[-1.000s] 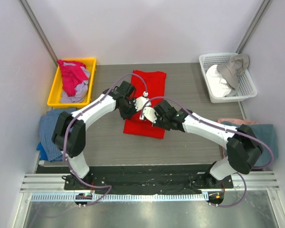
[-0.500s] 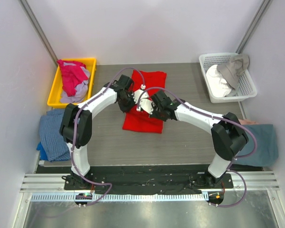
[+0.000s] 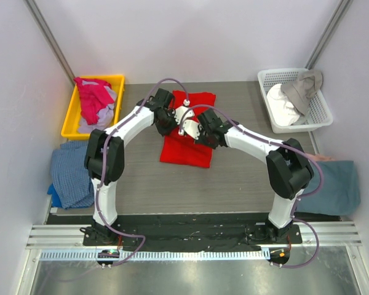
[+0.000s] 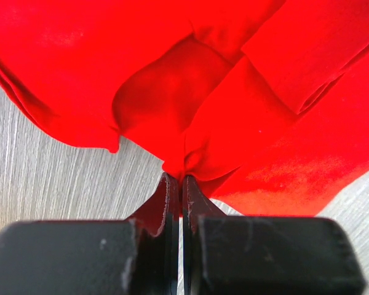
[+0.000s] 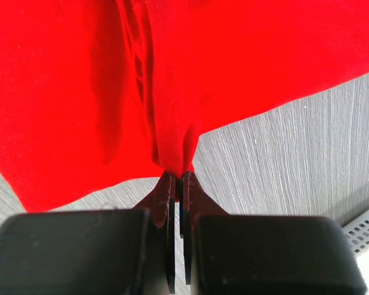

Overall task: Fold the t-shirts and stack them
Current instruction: Fold the folded rectangular tshirt in 1/3 of the way

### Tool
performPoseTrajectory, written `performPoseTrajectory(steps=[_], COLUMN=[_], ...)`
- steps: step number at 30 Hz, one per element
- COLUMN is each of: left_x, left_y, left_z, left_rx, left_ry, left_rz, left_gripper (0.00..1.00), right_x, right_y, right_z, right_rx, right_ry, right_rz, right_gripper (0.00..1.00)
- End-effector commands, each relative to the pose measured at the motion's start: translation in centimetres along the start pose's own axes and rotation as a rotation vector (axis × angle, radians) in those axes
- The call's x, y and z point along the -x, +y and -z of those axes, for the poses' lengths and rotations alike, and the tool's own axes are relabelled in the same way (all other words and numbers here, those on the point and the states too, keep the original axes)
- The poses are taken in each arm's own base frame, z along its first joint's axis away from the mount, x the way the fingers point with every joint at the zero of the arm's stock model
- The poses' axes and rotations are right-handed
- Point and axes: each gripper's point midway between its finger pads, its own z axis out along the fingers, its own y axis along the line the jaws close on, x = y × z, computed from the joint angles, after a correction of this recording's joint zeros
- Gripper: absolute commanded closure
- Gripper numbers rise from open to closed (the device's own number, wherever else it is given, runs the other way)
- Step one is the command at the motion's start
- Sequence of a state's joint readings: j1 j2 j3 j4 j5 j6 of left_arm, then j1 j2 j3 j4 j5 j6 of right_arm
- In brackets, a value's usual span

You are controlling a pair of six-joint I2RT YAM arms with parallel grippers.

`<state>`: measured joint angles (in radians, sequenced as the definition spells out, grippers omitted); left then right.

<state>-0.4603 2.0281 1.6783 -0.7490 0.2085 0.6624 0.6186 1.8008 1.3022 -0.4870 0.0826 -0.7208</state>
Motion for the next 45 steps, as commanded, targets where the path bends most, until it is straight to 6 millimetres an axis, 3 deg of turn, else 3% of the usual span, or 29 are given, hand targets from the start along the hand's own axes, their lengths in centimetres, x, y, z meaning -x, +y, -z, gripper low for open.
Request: performPoseTrajectory(steps=[1, 12, 16, 18, 22, 30, 40, 45], left_x=[1.0, 0.1, 0.2, 0.4, 0.8, 1.1, 3.1, 3.0], left_y=[-0.5, -0.7, -0.3, -0.2, 0.7, 2.4, 6.0, 9.1], left_z=[-0.2, -0.8, -1.2, -1.4, -1.9, -2.6, -1.7, -0.7], left_rx=[-0.034, -0.031, -0.011, -0.004, 0.042, 0.135, 0.316, 0.506], left_ry=[-0.014, 0.010, 0.002, -0.004, -0.026, -0.033, -0.106, -0.127], left_rz=[-0.045, -0.051, -0.045, -0.034, -0.005, 0.028, 0.068, 0.124], left_gripper=[1.00, 1.00, 1.00, 0.95, 0.84, 0.80, 0.69, 0.65], right_x=[1.9, 3.2, 2.8, 2.7, 2.4, 2.5, 2.4, 2.6], right_y=[-3.5, -4.7, -4.6, -4.8, -5.2, -6.4, -9.2, -11.5], right_z=[-0.3, -1.7, -2.3, -2.4, -2.6, -2.9, -3.0, -2.6], right_rx=[-0.091, -0.099, -0.103, -0.117, -0.139, -0.197, -0.303, -0.414], right_ry=[-0.052, -0.067, -0.054, -0.050, -0.043, -0.041, -0.034, -0.047], right_rz=[-0.041, -0.059, -0.062, -0.067, -0.078, -0.096, -0.134, -0.176], right_gripper=[0.99, 0.99, 0.99, 0.98, 0.87, 0.62, 0.54, 0.51])
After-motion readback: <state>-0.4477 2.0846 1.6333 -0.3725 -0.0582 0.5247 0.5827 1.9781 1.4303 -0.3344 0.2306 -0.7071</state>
